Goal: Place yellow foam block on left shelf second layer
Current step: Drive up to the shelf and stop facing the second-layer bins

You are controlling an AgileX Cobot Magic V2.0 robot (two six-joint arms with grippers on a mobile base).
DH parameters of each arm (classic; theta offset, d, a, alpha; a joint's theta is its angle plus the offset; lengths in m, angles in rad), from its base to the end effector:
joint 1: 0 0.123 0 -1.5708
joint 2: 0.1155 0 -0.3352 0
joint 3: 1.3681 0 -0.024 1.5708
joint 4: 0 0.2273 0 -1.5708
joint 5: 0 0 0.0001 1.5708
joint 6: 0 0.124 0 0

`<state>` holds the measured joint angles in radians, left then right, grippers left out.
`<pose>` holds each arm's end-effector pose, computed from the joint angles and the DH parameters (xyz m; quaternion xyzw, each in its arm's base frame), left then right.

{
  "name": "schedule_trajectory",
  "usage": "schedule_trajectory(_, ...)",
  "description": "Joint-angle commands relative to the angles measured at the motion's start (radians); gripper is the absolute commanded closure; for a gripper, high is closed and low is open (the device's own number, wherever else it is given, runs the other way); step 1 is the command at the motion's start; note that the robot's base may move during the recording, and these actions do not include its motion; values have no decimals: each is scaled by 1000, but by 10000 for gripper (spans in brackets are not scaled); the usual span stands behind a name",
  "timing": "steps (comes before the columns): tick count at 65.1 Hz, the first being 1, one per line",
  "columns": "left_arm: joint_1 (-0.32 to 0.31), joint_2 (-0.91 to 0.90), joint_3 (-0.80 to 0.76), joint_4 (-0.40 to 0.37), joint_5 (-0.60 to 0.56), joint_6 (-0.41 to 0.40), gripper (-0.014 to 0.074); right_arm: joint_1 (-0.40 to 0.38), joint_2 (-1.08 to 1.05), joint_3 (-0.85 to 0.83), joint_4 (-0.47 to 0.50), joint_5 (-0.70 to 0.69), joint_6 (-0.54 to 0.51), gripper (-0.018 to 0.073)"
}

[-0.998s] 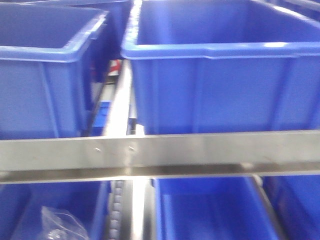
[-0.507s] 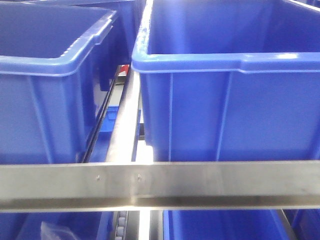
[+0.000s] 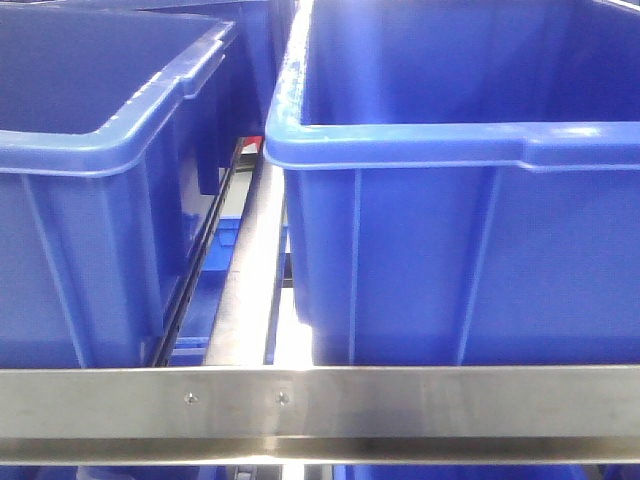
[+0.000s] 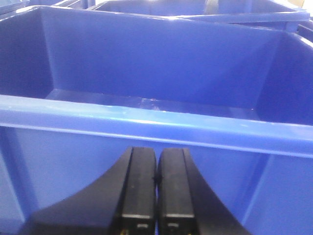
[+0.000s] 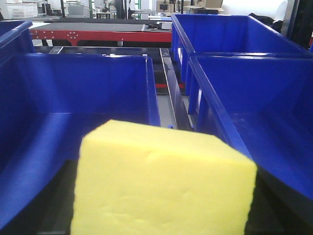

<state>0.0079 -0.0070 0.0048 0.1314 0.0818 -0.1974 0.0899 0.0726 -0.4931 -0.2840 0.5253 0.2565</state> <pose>0.0150 0.0015 0.2044 -0.0300 0.7035 -0.0170 0.7098 -0.0179 -0.0191 0.3171 0.0213 0.7068 -0.0148 0.7069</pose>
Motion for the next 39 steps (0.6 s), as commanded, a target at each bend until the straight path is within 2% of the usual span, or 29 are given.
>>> schedule_trajectory(1,-6,8,26,-2,-88,-4,460,-5,18,-27,-17,-84,-8,218)
schedule_trajectory(39,-6,8,26,-2,-88,-4,460,-5,18,-27,-15,-86,-8,218)
